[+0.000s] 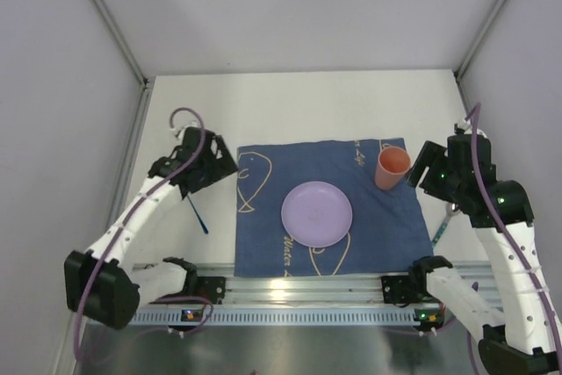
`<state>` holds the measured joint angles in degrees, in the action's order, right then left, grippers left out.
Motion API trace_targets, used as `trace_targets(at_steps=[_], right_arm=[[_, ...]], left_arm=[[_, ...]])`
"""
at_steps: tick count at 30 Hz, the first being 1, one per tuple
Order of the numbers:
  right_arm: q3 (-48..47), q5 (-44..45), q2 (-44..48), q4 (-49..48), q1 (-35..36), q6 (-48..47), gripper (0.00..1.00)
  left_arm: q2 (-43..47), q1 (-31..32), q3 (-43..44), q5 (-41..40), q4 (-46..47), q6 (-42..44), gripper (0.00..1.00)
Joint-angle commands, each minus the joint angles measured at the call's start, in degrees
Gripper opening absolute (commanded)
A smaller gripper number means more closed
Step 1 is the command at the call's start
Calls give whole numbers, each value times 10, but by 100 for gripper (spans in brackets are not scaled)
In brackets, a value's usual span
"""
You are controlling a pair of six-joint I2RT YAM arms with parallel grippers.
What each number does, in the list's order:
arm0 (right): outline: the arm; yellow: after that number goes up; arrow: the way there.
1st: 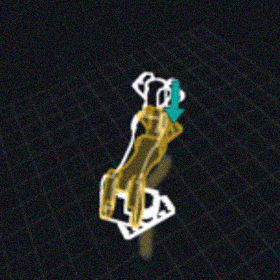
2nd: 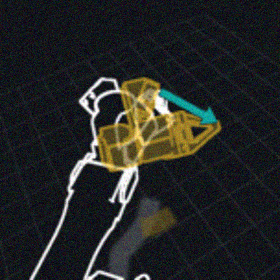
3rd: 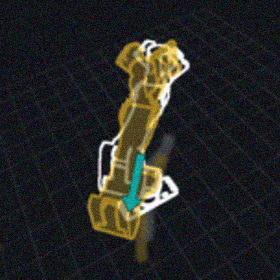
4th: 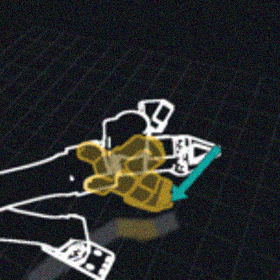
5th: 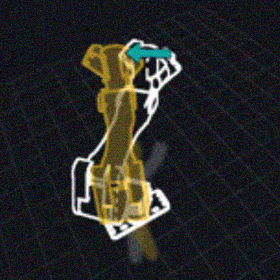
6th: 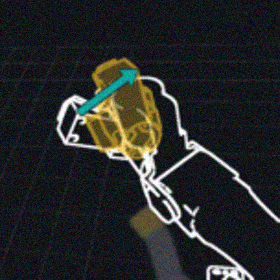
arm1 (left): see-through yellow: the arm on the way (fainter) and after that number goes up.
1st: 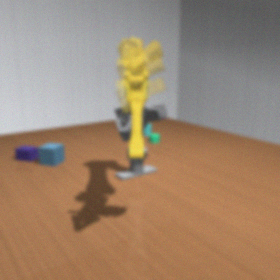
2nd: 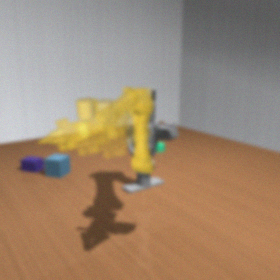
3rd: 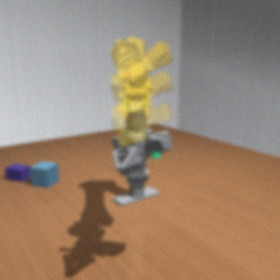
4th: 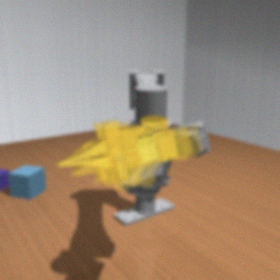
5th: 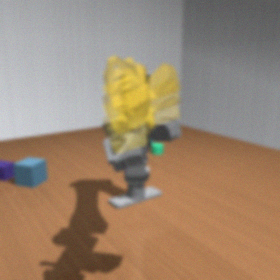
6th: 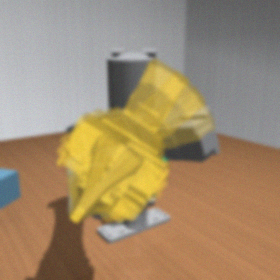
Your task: Set the dinner table for one person
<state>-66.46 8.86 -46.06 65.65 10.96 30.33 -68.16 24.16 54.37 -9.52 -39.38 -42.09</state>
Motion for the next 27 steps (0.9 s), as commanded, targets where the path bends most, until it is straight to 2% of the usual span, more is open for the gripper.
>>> trace_targets(at_steps=[1,2,3,7,8,11,18,24,27], right_arm=[[7,-10,11,-3,-5,7,71],[8,-9,12,-4,-5,7,71],[9,-10,12,-5,-5,6,71],[6,-18,3,-10,-5,3,70],[4,-20,0,-10,-5,3,70],[-5,-20,-7,-11,-5,1,70],[-13,-12,-24,-13,-5,-11,70],[-14,-9,-39,-17,-5,-18,69],[-17,-4,-49,-17,-5,-22,69]], left_arm=[[51,-112,-55,-37,-92,29,98],[56,-152,-63,-31,-91,36,98],[58,-164,-62,-29,-87,39,97],[-12,-237,-57,8,-77,64,95],[-24,-281,-60,24,-69,71,93],[-64,-320,-64,62,-38,93,87],[-119,-330,-88,73,26,102,79],[-161,-331,-113,52,82,100,74],[-182,-335,-117,49,105,101,68]])
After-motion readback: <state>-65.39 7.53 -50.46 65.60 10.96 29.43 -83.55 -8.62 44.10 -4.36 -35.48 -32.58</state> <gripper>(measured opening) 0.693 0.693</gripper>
